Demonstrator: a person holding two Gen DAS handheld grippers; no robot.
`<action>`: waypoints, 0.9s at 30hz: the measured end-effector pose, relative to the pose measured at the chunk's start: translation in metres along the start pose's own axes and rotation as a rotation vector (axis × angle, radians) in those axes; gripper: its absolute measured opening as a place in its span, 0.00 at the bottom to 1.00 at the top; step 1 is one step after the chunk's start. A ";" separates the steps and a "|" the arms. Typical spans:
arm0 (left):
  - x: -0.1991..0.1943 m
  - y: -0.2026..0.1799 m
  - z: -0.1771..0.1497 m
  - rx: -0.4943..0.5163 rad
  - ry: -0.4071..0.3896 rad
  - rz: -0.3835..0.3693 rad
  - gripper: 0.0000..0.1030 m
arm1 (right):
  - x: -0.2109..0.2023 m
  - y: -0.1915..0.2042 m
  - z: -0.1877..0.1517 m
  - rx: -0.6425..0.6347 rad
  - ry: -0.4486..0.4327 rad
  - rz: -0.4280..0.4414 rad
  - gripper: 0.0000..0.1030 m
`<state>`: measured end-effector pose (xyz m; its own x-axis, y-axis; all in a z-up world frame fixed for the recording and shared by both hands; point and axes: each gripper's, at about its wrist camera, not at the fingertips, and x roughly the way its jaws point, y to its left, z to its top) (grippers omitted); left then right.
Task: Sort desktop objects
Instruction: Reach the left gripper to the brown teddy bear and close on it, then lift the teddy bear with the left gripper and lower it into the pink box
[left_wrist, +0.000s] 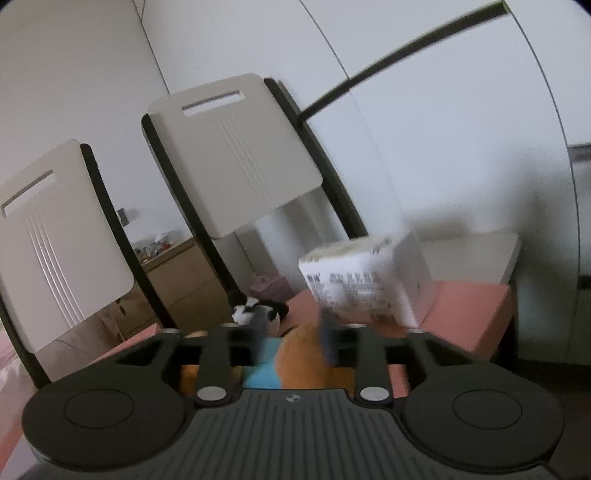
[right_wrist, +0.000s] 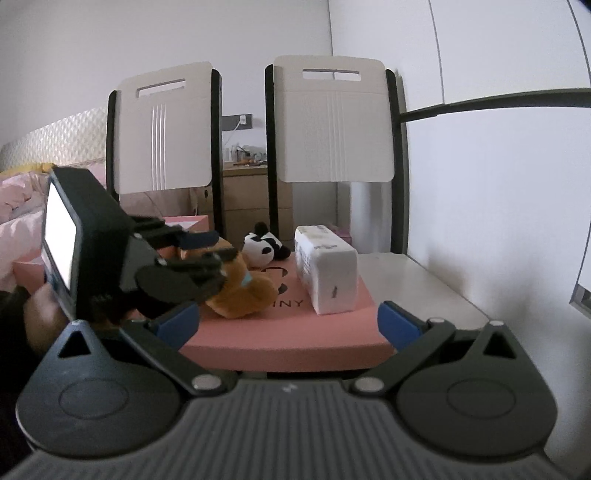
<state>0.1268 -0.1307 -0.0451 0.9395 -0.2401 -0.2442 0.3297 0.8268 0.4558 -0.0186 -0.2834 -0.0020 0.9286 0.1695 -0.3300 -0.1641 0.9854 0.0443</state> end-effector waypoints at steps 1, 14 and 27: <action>0.002 -0.001 -0.001 0.004 0.001 0.004 0.70 | 0.000 -0.001 0.000 0.002 0.001 0.000 1.00; 0.023 -0.006 -0.014 0.040 0.038 0.007 0.38 | -0.001 -0.005 0.000 0.019 0.001 0.016 1.00; -0.023 0.071 0.032 -0.077 -0.102 0.080 0.32 | 0.002 0.001 -0.001 0.017 0.013 0.014 1.00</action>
<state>0.1315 -0.0831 0.0199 0.9682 -0.2194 -0.1199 0.2495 0.8807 0.4027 -0.0175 -0.2827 -0.0032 0.9219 0.1832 -0.3414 -0.1714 0.9831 0.0649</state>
